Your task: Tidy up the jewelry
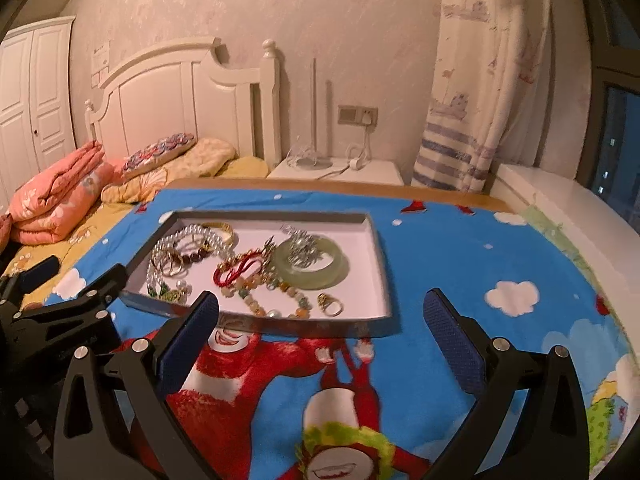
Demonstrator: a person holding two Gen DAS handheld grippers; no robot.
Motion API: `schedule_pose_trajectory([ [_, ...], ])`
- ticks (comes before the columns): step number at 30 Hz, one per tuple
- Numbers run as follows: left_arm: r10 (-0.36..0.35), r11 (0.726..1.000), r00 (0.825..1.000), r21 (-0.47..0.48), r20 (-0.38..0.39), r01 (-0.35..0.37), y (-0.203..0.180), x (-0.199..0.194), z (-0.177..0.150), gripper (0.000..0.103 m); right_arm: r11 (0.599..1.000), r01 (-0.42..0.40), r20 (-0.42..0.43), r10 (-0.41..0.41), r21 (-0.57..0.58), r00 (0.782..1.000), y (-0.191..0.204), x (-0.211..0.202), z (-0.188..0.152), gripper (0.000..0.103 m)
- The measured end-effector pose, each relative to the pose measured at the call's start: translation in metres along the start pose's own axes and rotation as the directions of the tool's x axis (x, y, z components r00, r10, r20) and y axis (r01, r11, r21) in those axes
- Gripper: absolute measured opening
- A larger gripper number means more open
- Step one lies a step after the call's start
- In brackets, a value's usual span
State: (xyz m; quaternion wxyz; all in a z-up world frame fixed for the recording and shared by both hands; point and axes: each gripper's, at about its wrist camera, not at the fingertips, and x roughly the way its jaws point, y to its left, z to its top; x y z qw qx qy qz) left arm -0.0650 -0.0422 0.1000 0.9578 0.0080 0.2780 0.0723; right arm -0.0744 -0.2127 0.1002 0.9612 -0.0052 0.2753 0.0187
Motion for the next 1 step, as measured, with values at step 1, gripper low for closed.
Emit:
schedule_pose_trajectory([
  [1, 0.004, 1.0, 1.0, 0.001, 0.017, -0.004, -0.0015, -0.0088, 0.0015, 0.1, 1.0, 0.01, 0.014, -0.01, 0.001, 1.0, -0.0027, -0.0081, 0.003, 0.098],
])
